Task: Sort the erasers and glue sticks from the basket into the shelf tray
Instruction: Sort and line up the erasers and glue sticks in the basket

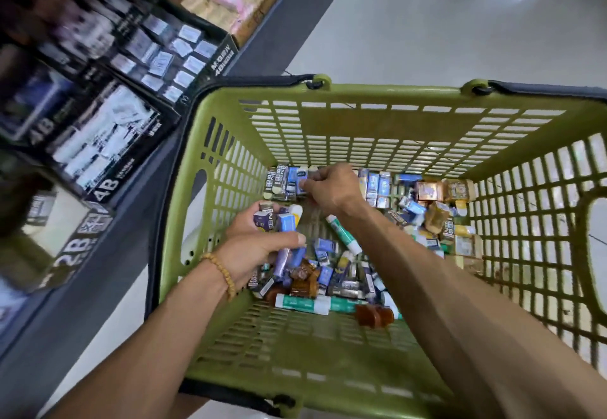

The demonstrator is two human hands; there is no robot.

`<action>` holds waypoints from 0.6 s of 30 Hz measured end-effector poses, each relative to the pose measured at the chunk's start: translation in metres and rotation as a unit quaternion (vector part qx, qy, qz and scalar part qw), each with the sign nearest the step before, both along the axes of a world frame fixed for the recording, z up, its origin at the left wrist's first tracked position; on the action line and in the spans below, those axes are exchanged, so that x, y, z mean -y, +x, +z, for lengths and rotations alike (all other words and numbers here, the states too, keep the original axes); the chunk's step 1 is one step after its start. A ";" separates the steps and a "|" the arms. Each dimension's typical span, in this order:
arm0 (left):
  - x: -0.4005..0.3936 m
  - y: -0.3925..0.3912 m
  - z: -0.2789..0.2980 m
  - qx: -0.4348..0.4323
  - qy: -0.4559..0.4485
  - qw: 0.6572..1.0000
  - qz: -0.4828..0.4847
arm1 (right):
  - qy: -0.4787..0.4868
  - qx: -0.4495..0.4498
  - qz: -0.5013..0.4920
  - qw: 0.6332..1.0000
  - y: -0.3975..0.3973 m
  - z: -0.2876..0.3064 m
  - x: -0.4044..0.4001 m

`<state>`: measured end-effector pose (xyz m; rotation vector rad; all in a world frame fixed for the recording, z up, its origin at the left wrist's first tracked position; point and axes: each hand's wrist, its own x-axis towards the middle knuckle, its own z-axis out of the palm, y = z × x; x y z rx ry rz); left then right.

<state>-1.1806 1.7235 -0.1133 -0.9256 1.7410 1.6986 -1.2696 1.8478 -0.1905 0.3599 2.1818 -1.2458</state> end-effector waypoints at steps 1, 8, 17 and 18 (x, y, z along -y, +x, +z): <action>0.002 0.000 -0.001 -0.005 0.004 1.000 0.018 | 0.016 -0.006 0.007 1.000 -0.002 -0.004 0.006; 0.004 -0.005 -0.004 -0.014 0.033 0.997 0.069 | 0.061 -0.043 0.038 0.996 -0.009 -0.019 0.024; 0.000 -0.010 -0.001 -0.012 0.109 0.989 0.103 | -0.221 0.081 0.012 0.972 0.017 0.045 -0.021; -0.001 -0.011 0.000 -0.014 0.126 0.985 0.118 | -0.226 0.089 0.021 0.970 0.019 0.050 -0.026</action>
